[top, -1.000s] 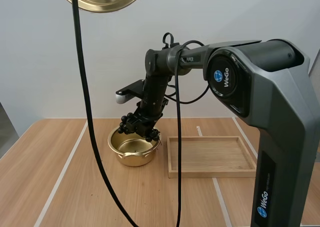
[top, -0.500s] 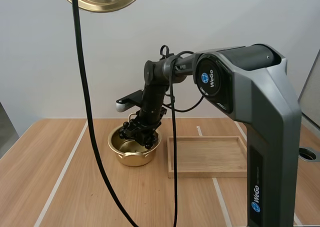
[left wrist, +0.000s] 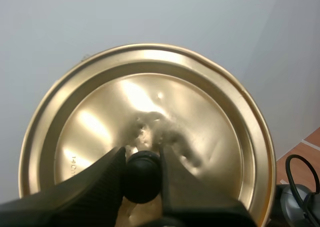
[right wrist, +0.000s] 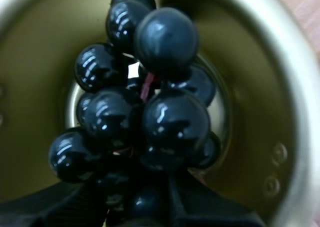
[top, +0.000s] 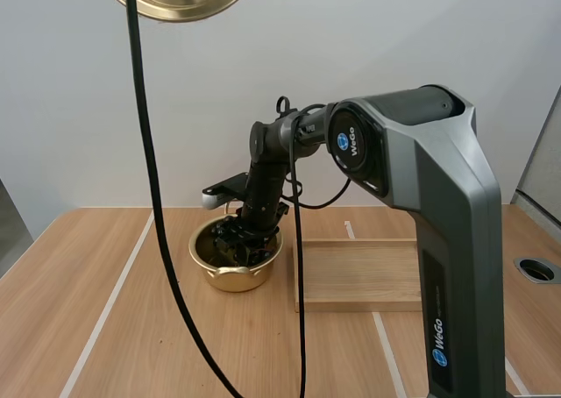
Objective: Open the pot, put the grape inside, and close it
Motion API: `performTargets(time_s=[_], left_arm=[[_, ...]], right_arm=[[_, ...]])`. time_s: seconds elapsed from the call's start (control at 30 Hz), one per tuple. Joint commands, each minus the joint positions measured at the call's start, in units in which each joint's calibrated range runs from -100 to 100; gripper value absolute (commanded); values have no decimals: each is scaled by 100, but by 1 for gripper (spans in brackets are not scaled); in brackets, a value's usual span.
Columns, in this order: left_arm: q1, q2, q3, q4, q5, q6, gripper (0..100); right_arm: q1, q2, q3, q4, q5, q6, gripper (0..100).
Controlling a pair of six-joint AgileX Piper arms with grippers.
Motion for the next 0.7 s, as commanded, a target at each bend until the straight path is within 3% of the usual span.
performTargets(time_s=[0.0, 0.67], left_arm=[[-17, -35, -36, -17, -159, -25, 0], [-17, -35, -36, -17, -159, -25, 0]], right_arm=[[49, -14, -40, 93, -31, -88, 0], [227, 216, -40, 55, -237, -18, 0]])
